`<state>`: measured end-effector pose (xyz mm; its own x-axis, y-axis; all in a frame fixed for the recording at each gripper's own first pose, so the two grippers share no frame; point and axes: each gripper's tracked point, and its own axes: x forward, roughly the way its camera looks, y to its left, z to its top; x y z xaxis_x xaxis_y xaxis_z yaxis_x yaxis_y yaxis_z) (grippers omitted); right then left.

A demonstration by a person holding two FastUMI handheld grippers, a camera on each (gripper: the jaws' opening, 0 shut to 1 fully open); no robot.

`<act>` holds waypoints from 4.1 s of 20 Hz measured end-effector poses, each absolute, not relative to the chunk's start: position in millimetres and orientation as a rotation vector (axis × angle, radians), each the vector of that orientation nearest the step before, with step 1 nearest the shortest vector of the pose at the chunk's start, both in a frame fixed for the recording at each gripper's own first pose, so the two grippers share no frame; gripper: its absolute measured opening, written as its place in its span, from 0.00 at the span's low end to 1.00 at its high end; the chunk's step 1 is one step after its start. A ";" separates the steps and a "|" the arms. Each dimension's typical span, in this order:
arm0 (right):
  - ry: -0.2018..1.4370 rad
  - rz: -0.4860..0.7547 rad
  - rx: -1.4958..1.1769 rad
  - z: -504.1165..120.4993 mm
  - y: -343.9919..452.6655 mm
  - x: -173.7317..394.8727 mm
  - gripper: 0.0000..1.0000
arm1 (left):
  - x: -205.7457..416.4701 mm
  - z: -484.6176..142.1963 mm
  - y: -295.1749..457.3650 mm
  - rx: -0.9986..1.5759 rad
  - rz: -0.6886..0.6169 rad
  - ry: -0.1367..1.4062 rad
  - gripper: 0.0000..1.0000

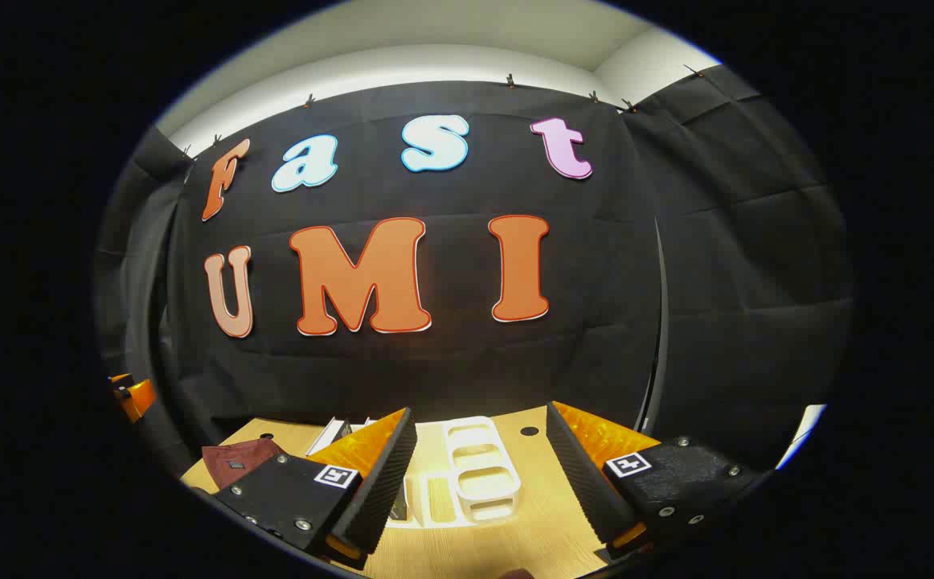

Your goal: Open the schoolbag, grab two books from the bookshelf and put them into the schoolbag.

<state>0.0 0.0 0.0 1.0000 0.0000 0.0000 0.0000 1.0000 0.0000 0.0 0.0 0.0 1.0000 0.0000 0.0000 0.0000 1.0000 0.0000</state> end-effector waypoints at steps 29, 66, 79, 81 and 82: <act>0.017 0.017 -0.027 -7.4 12.5 -0.7 0.96 | 2.7 2.5 13.8 0.018 0.027 -0.017 0.94; 0.207 -0.062 -0.107 -75.8 -22.4 -2.8 0.96 | -66.9 -275.6 -49.6 0.637 -0.127 0.434 0.97; 0.315 -0.109 -0.052 -110.1 -46.1 -14.5 0.96 | -56.2 -359.1 -81.6 0.835 -0.288 0.520 0.97; 0.321 -0.114 -0.053 -111.9 -48.0 -14.2 0.96 | -49.5 -359.4 -77.7 0.857 -0.282 0.531 0.97; 0.329 -0.115 -0.050 -115.2 -48.0 -15.0 0.96 | -48.6 -360.0 -75.0 0.857 -0.284 0.542 0.97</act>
